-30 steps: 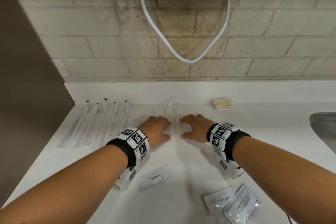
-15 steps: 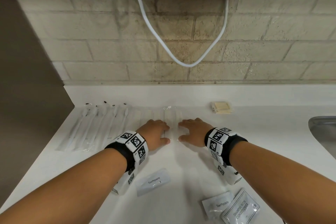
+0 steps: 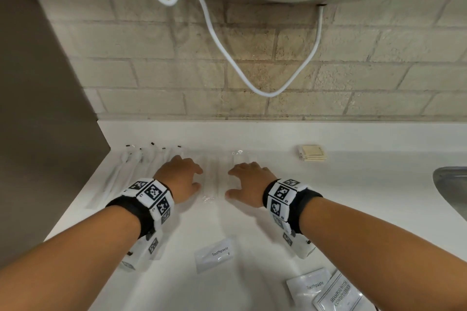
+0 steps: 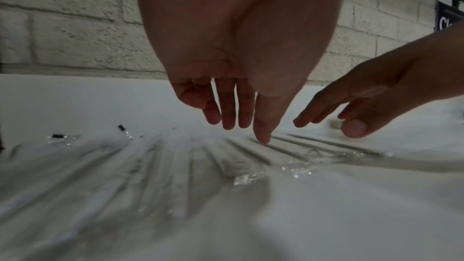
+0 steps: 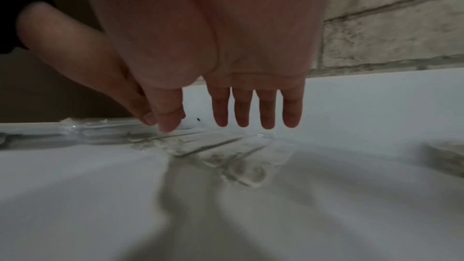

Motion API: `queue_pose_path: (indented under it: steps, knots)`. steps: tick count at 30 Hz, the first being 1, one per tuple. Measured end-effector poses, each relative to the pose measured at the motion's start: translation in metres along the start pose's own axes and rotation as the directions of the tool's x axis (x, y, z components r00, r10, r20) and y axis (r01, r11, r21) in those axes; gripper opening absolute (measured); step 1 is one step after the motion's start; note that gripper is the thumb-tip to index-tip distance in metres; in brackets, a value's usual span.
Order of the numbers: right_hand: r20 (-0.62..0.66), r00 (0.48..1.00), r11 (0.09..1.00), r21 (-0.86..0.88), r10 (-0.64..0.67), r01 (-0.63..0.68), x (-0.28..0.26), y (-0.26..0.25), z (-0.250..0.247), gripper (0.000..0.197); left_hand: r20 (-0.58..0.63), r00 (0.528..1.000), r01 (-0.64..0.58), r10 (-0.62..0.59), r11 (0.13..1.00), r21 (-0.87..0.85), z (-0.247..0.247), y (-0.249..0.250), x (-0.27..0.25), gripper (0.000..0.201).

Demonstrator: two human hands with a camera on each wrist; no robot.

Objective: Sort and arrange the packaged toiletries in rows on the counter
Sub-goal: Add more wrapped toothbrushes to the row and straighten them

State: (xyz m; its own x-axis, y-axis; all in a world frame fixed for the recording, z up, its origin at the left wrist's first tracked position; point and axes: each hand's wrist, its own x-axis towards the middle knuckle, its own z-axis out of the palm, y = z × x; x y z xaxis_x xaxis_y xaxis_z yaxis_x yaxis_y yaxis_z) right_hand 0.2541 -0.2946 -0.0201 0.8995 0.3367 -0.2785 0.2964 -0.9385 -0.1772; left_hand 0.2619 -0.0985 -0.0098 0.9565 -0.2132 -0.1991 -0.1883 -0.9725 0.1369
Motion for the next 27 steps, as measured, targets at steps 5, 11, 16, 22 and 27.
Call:
queue_pose_path:
  steps: [5, 11, 16, 22, 27]
  knots:
    - [0.076, 0.997, 1.0, -0.013, 0.014, -0.013, 0.018, -0.022, 0.006, 0.062, 0.059, 0.998, -0.038, 0.03, 0.988, 0.147, 0.007, -0.009, -0.003, 0.049]
    - [0.085, 0.995, 0.995, -0.089, -0.044, 0.051, 0.029, -0.035, 0.014, 0.058, 0.086, 0.994, -0.083, 0.065, 0.97, 0.23, 0.013, -0.019, 0.002, 0.044]
    - [0.051, 0.997, 0.994, -0.085, -0.062, 0.066, 0.031, -0.039, 0.016, 0.055, 0.064, 0.996, -0.075, 0.061, 0.965, 0.253, 0.015, -0.022, 0.004, 0.043]
    - [0.041, 0.998, 0.994, -0.091, -0.053, 0.056, 0.031, -0.04, 0.016, 0.055, 0.056, 0.996, -0.076, 0.065, 0.97, 0.231, 0.015, -0.023, 0.005, 0.045]
    - [0.029, 0.999, 0.998, -0.053, -0.03, 0.032, 0.027, -0.037, 0.012, 0.061, 0.024, 0.998, -0.056, 0.053, 0.982, 0.182, 0.015, -0.022, 0.007, 0.05]
